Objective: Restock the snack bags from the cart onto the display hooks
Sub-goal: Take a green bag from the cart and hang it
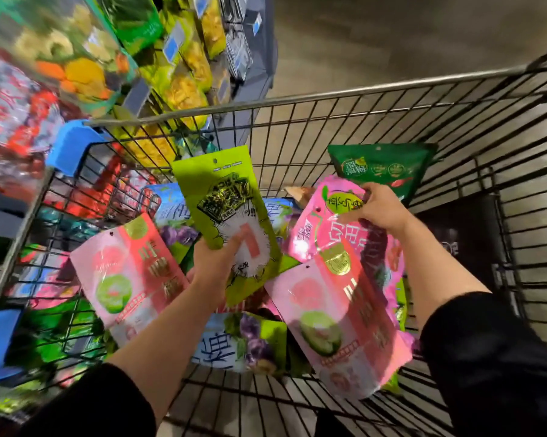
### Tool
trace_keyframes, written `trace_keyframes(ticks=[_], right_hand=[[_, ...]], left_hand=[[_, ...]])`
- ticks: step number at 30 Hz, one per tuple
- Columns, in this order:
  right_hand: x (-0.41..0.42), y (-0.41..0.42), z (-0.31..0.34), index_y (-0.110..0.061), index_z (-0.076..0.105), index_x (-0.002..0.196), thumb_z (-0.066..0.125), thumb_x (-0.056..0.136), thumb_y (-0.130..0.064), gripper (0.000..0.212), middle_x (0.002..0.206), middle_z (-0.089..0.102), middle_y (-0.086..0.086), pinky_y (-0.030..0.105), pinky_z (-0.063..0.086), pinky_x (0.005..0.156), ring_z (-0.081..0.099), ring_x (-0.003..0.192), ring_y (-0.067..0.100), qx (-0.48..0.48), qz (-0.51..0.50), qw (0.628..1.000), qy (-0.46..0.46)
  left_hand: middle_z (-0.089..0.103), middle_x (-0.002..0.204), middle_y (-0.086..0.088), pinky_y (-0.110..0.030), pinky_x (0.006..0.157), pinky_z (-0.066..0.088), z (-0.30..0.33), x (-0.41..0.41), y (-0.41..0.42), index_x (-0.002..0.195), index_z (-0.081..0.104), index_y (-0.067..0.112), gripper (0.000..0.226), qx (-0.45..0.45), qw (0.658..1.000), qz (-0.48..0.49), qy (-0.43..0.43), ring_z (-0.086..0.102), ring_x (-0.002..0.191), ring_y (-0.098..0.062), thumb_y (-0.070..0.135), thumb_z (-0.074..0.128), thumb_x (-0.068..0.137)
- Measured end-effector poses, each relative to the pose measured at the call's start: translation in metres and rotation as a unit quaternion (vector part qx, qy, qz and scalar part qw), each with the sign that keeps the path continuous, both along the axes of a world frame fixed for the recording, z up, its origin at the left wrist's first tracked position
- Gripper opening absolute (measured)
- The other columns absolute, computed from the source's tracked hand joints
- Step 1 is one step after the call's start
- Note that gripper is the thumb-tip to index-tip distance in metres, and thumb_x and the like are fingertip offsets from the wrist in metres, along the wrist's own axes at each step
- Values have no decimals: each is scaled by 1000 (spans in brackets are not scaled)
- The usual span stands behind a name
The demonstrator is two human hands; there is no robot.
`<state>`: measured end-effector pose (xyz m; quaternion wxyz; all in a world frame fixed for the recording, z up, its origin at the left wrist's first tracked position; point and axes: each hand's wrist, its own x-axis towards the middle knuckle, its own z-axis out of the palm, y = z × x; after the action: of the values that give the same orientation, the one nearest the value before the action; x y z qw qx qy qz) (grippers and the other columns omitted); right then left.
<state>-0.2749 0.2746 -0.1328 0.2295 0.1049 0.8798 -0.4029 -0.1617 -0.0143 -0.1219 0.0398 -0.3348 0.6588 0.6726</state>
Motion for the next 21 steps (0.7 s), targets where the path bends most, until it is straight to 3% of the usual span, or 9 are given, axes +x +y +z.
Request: trace_keyframes(ticks=[3,7,10,12,13,17,18,20,21], right_hand=[[6,10,24,2,73,84,90,54,-8,37,75,73,7,39,55,81,67,67,16,-59,30,997,-34],[17,-5,43,5,70,74,86,59,0,23,67,69,5,34,49,72,61,62,12,-90,32,994,52],[23,-31,75,6,68,79,79,68,5,16,68,66,1,30,46,70,57,67,10,-143,-5,979,146],[32,-55,109,2,68,91,72,76,7,16,67,67,-12,19,48,68,58,66,1,-185,6,962,200],[38,-69,127,0,68,96,70,79,7,19,64,66,-17,13,47,66,57,64,-4,-202,15,954,223],[62,-129,183,-7,68,99,75,74,-13,27,78,70,-11,23,50,75,60,77,7,-267,13,914,305],[70,-146,198,-10,67,99,75,74,-13,27,80,71,-10,24,51,76,61,79,7,-290,15,902,320],[86,-180,228,-11,59,99,73,74,-4,30,80,71,-11,22,51,76,62,76,3,-332,20,878,343],[96,-197,241,-10,55,100,72,73,-2,33,81,70,-10,23,51,77,63,76,4,-355,26,867,349]], left_hand=[[64,83,14,-34,86,44,19,5,3,80,58,31,20,6,1000,-4,26,60,85,-15,21,74,82],[70,75,11,-35,79,51,40,15,-4,80,67,19,10,2,998,-2,58,62,75,-15,23,76,80],[67,82,-5,-39,75,55,57,21,-17,100,67,7,28,31,996,40,80,62,70,-17,19,79,77],[64,79,-3,-33,69,54,69,28,-33,99,62,10,36,41,994,54,89,64,67,-14,30,81,76],[66,85,-4,-34,72,56,78,34,-44,99,60,13,40,52,993,55,87,68,74,-16,39,79,76],[71,102,-11,-46,84,56,118,56,-88,98,62,11,66,21,986,58,153,70,91,-25,67,75,66],[73,100,-6,-43,85,55,136,63,-99,96,64,12,57,4,977,83,196,69,90,-21,59,79,68],[73,86,13,-37,83,54,171,81,-123,85,68,19,15,-38,950,152,271,67,83,-11,27,79,78],[72,80,19,-35,82,53,190,92,-133,81,68,23,12,-52,938,166,300,66,80,-7,16,78,79]])
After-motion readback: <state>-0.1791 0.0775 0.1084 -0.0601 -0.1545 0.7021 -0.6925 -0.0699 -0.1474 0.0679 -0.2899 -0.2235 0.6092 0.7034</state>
